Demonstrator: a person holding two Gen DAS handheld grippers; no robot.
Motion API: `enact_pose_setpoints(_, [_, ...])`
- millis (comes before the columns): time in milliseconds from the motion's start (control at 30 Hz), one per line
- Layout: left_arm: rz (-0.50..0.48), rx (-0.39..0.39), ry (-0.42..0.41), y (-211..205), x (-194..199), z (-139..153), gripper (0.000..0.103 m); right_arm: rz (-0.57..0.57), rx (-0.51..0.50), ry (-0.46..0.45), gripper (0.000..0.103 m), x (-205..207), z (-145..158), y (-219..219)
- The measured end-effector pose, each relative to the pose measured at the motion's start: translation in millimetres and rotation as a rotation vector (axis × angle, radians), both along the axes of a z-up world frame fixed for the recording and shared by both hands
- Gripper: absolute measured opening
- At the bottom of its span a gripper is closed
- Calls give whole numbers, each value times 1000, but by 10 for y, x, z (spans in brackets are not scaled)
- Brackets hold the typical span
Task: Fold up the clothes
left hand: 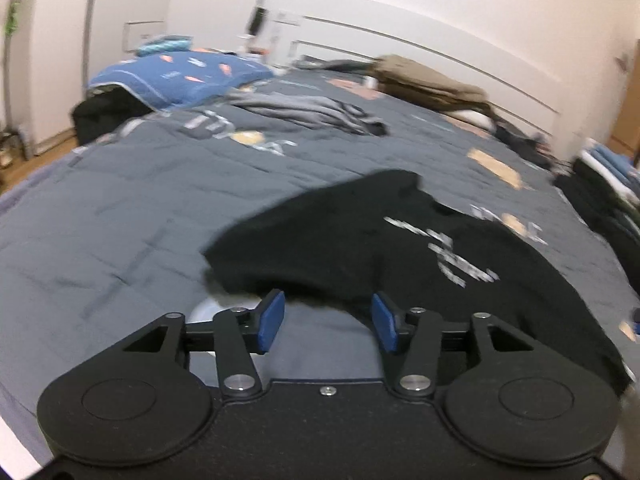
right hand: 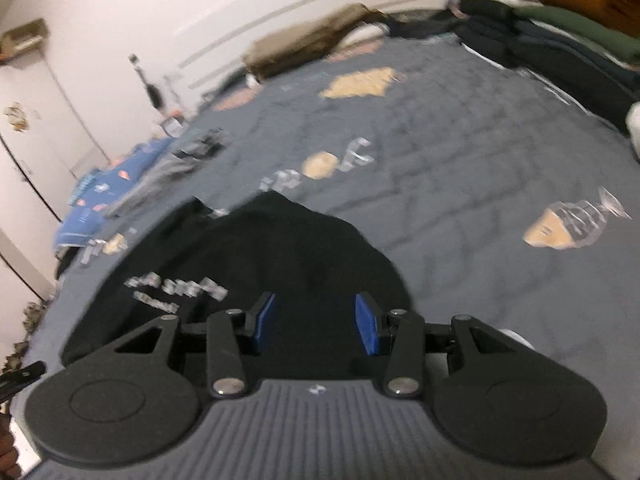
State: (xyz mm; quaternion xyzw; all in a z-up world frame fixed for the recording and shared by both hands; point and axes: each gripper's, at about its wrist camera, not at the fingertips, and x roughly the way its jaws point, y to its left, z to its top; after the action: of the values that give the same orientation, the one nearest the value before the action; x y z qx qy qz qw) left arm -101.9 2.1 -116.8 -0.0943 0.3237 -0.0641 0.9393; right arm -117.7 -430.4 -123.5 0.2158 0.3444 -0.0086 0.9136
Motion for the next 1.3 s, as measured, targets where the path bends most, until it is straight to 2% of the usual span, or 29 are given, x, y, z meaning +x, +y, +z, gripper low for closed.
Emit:
enact_pose_setpoints(133, [-143,-71,21,-177,-189,-22,49,-13,-50,56,43,-51,-145,-117])
enact_pose_setpoints(367, [-344,-74,-17,-592,-464,30,53,-41,-52,152,43,-93,-380,-281])
enact_pose_setpoints(467, [-371,-50,-21,-704,-462,-2,53,-41,6,190,45,-49,-530,-299])
enact_pose_setpoints(567, [-360,-60,-4,-734,-429,-33,53,-43,47,223,46,39,-653,-264])
enact_pose_setpoints(733, [-342,-63,8,-737,-353,-48,55,-104,61,181,44,79,-643,-235])
enact_pose_setpoints(767, [-338,-62,13,-734,-339,-52,56,-121,56,167,33,80,-611,-246])
enact_pose_setpoints(800, [-334,-59,17,-734,-328,-58,56,-139,52,153,16,80,-579,-256])
enact_pose_setpoints(833, [-329,-56,22,-734,-318,-63,56,-156,47,139,12,81,-547,-266])
enact_pose_setpoints(1133, [-303,-53,40,-671,-257,-75,57,-313,8,13,8,85,-259,-365])
enact_pose_setpoints(1233, [-300,-54,40,-634,-242,-73,57,-415,42,-50,8,74,-203,-586])
enact_pose_setpoints(1300, [-296,-56,44,-610,-233,-80,57,-461,20,-96,8,85,-144,-659])
